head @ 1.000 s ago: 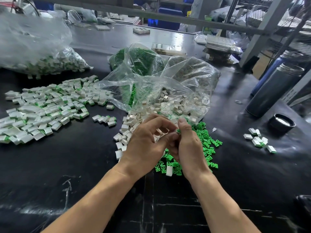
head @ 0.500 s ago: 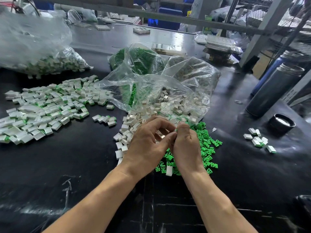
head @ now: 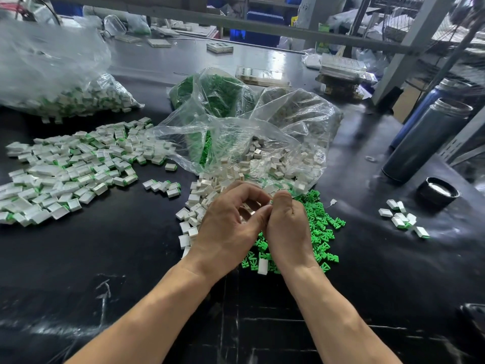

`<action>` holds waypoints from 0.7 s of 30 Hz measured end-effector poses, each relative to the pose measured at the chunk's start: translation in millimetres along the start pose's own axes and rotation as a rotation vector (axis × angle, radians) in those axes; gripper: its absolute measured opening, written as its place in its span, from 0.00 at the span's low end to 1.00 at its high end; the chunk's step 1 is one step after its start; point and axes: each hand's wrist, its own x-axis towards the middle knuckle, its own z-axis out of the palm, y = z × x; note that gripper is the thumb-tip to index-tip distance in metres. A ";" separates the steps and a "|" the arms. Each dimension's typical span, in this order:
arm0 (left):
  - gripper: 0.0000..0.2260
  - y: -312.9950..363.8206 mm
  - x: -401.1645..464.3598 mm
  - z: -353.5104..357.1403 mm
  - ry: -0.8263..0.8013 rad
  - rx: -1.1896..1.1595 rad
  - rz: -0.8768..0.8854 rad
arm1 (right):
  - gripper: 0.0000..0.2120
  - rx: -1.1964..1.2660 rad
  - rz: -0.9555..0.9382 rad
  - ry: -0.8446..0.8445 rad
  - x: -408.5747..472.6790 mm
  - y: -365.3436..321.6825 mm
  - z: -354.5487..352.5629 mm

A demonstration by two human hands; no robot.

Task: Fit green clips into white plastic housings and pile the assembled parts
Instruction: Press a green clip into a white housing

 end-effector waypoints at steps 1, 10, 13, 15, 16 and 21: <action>0.04 0.0 0.1 0.3 0.002 0.001 0.000 | 0.29 0.006 0.006 -0.007 0.1 0.3 0.0; 0.04 -0.1 -0.1 1.5 0.008 0.012 0.020 | 0.30 -0.002 0.006 -0.001 -0.4 -0.6 0.4; 0.04 0.0 0.0 1.7 0.008 0.014 0.025 | 0.31 0.009 0.018 -0.022 -0.8 -0.2 0.4; 0.03 -0.2 0.1 1.9 0.006 0.015 0.025 | 0.31 0.005 0.022 -0.023 -0.6 -0.5 0.5; 0.03 -0.4 0.0 1.8 0.005 0.017 0.025 | 0.31 -0.003 0.019 -0.020 -0.5 -0.5 0.4; 0.04 -1.0 -0.3 2.0 0.012 0.025 0.030 | 0.30 -0.004 0.009 -0.021 -1.0 -0.2 -0.1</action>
